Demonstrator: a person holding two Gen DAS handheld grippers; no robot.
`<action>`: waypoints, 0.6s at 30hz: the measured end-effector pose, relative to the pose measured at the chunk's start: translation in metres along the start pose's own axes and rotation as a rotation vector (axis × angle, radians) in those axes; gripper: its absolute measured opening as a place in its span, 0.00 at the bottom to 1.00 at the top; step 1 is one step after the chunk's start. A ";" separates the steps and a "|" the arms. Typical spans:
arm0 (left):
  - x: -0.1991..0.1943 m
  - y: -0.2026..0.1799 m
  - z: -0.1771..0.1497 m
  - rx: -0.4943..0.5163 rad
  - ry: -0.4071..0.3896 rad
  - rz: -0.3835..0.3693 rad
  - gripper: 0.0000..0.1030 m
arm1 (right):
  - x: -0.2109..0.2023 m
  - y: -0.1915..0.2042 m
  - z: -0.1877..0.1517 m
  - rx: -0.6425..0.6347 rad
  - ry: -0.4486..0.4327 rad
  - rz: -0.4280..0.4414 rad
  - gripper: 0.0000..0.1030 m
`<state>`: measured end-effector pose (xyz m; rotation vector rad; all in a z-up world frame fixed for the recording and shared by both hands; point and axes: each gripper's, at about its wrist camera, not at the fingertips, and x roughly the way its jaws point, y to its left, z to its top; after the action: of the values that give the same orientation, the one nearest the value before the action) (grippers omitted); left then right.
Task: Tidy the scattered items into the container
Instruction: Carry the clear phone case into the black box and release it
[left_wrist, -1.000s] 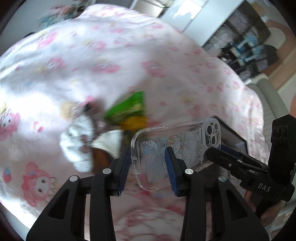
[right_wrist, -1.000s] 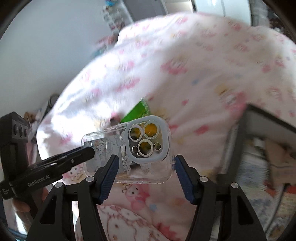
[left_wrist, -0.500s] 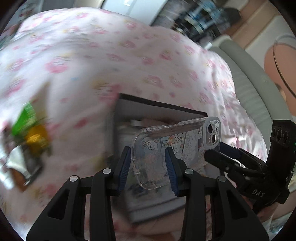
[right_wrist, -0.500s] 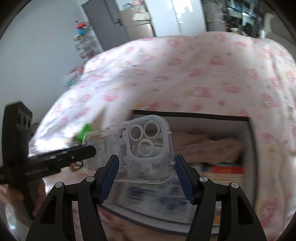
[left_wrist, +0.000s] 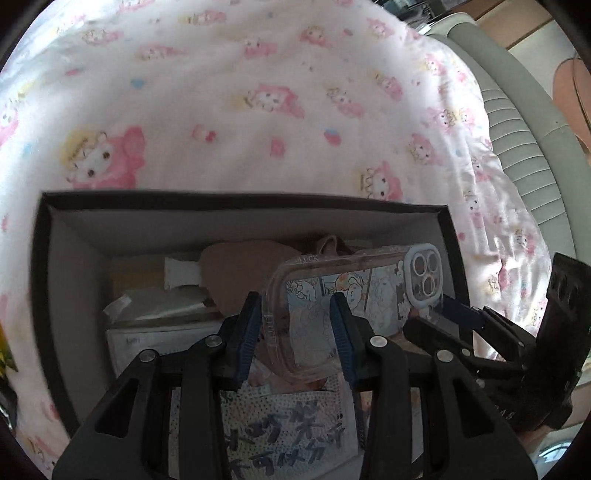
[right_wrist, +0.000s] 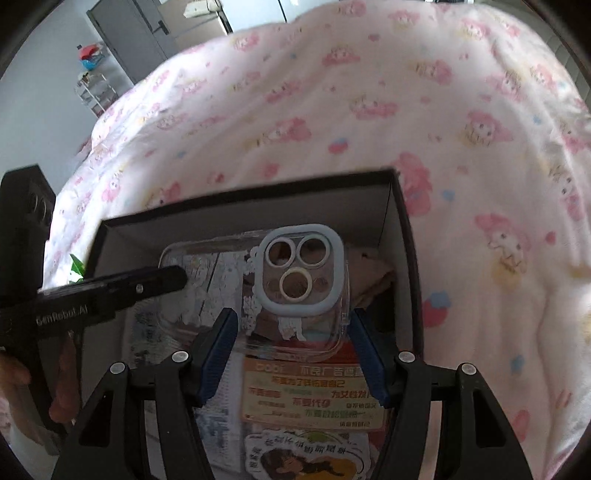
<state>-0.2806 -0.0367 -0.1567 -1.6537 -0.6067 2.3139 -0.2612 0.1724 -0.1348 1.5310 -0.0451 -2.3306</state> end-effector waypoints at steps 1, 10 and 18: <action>0.002 0.001 0.000 -0.002 0.003 0.006 0.37 | -0.001 0.001 0.001 -0.011 0.000 -0.013 0.58; -0.027 0.016 -0.015 -0.026 -0.077 -0.026 0.36 | -0.020 0.002 0.001 -0.009 -0.099 -0.044 0.57; -0.010 0.023 -0.020 -0.066 0.002 -0.017 0.26 | 0.008 0.018 -0.007 -0.027 0.033 0.064 0.55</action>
<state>-0.2568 -0.0576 -0.1647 -1.6731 -0.7013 2.3034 -0.2530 0.1540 -0.1406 1.5322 -0.0529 -2.2467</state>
